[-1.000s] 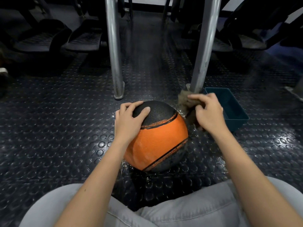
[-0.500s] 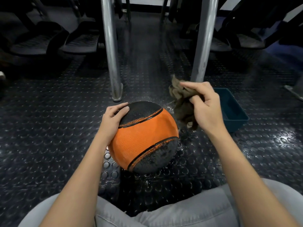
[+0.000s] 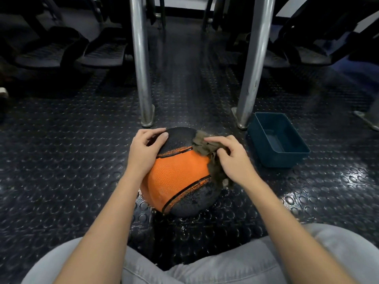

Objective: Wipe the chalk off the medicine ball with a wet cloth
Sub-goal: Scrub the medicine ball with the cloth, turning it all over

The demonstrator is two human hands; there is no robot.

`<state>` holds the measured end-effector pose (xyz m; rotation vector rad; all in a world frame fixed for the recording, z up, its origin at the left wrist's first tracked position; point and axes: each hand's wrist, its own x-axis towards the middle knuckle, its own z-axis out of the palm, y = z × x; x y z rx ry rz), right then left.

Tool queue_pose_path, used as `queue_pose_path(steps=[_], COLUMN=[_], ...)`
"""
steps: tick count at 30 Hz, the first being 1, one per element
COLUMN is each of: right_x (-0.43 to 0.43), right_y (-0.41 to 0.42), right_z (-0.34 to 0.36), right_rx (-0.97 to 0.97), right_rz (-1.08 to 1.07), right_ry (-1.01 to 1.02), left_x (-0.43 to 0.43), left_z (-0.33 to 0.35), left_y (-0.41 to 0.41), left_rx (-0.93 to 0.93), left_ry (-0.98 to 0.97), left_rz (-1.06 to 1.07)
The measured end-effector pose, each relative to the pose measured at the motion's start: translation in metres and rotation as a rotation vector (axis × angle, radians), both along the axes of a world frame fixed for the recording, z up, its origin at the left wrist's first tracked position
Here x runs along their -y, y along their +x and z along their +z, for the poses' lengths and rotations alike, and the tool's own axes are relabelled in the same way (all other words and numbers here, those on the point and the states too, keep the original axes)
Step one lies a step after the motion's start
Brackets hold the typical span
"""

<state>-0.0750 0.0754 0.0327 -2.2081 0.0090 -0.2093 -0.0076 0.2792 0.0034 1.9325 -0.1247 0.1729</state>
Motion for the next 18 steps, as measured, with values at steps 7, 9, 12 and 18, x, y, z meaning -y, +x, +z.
queue_pose_path(steps=[7,9,12,18], right_x=[0.011,0.015,0.027,0.037], right_y=[0.000,0.000,0.002,-0.002], right_z=[-0.004,0.003,0.019,0.026], right_rx=[-0.020,0.006,0.172,0.174], right_rz=[-0.049,-0.046,-0.161,-0.200], right_ry=[0.015,-0.028,0.017,0.063], left_x=[0.047,0.048,0.038,-0.002], left_z=[0.012,0.009,0.010,0.008], left_y=[-0.033,-0.033,-0.024,0.015], left_rx=[-0.005,0.023,0.066,0.361], left_ry=[0.437,0.457,0.404,0.254], left_rz=[0.079,0.065,-0.034,0.010])
